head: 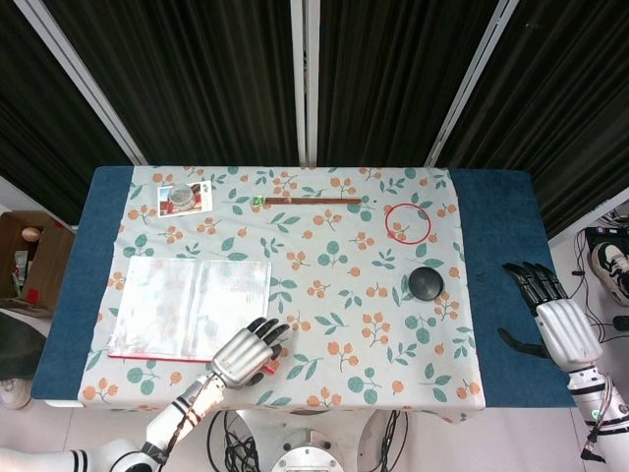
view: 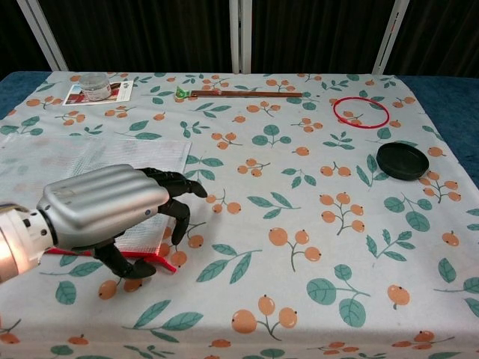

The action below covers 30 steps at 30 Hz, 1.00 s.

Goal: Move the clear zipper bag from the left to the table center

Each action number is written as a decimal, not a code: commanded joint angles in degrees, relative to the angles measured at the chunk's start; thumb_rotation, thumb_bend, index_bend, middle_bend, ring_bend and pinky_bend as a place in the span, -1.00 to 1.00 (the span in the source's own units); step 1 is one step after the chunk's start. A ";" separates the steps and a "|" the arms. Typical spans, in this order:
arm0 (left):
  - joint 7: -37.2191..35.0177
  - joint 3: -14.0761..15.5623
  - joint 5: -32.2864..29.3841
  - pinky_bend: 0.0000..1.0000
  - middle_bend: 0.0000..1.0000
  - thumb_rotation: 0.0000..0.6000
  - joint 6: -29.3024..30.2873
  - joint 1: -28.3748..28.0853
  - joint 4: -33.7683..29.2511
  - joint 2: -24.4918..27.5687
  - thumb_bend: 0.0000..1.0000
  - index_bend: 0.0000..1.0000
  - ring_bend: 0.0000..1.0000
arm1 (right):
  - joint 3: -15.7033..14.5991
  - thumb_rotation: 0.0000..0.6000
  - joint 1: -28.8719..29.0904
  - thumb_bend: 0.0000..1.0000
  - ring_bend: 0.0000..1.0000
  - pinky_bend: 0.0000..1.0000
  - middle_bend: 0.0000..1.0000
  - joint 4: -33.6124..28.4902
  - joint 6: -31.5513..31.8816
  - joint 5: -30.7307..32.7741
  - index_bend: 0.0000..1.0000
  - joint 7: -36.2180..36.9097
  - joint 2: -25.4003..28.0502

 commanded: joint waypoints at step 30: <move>-1.05 4.08 1.81 -0.67 -0.70 1.00 9.34 1.67 7.05 -6.56 -0.15 0.18 -0.73 | -0.23 1.00 -0.80 -0.69 -1.00 -1.00 -0.83 -0.49 1.23 -0.17 -0.90 -0.14 0.51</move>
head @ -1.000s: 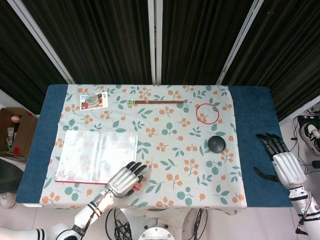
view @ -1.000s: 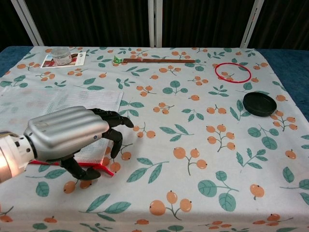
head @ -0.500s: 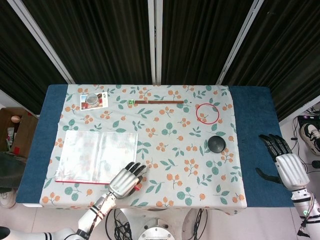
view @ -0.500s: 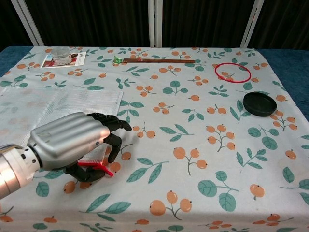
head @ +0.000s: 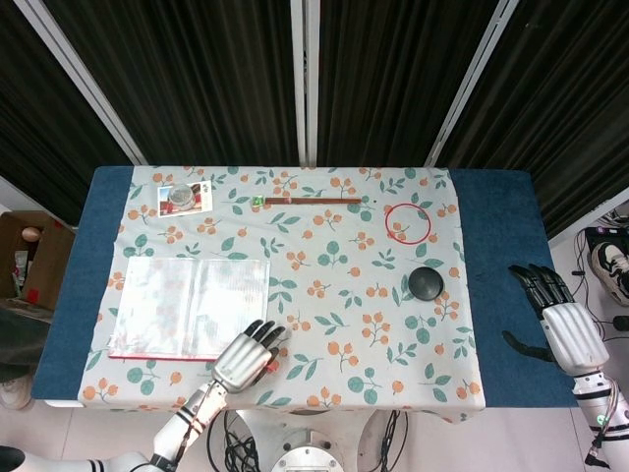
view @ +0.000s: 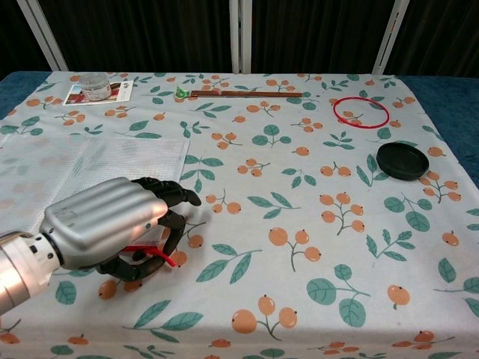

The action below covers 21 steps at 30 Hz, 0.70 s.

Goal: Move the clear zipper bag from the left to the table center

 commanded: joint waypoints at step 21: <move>-8.10 -5.44 14.87 -0.35 0.17 1.00 25.15 5.52 -5.42 1.31 -0.11 0.32 0.12 | 5.48 1.00 15.30 -0.69 -1.00 -1.00 -0.83 -7.97 -13.64 -4.76 -0.89 4.19 4.73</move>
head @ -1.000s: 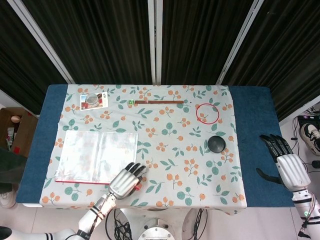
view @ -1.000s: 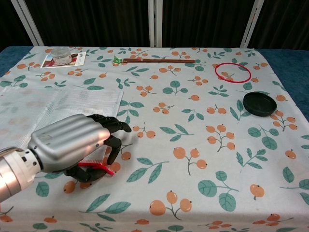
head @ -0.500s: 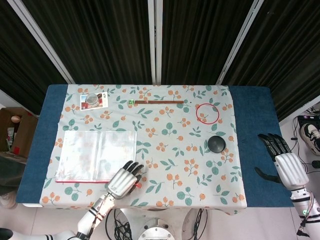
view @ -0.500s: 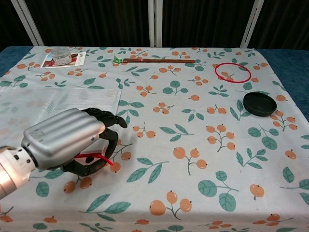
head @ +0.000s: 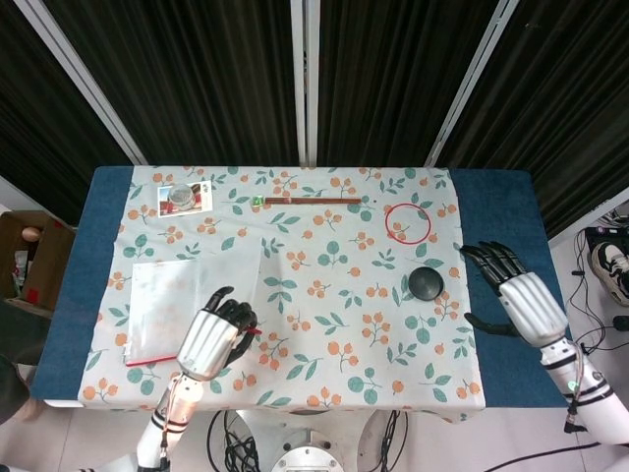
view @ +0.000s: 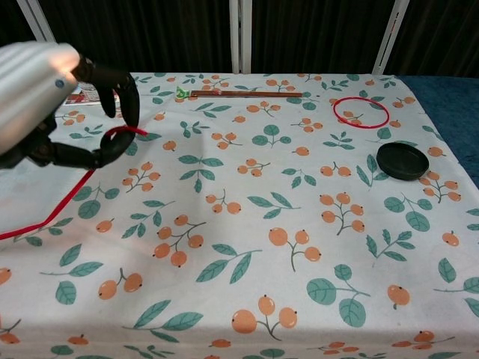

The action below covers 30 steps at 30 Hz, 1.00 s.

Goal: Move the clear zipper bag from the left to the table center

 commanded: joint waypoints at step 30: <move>12.49 -3.16 8.50 -0.62 0.01 1.00 6.70 4.22 -5.28 -0.67 -0.14 0.46 -0.34 | 14.40 1.00 45.31 -0.83 -1.00 -1.00 -0.81 -2.84 -42.41 32.05 -0.61 -18.39 -13.29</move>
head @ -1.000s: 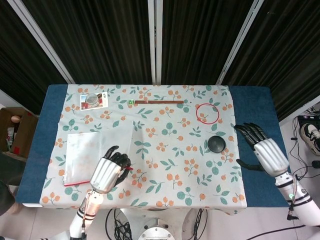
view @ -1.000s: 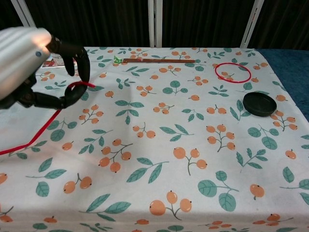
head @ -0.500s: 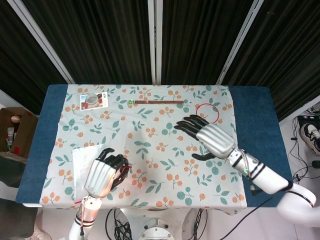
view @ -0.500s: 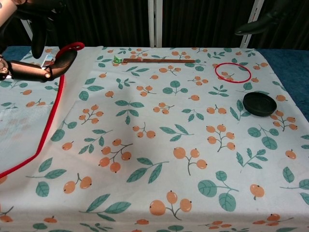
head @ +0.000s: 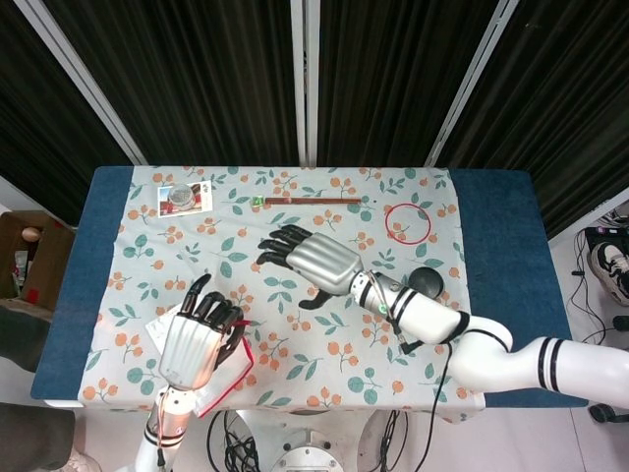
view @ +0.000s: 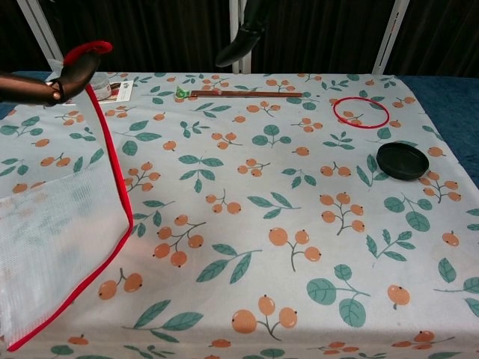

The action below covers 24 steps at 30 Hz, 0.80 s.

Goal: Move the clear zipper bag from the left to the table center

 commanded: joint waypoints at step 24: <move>2.61 -1.09 2.55 -0.68 -0.44 1.00 0.59 1.88 0.32 -0.28 -0.16 0.49 -0.74 | 0.41 1.00 6.64 -0.83 -1.00 -1.00 -0.81 8.82 -2.44 2.01 -0.61 5.73 -12.22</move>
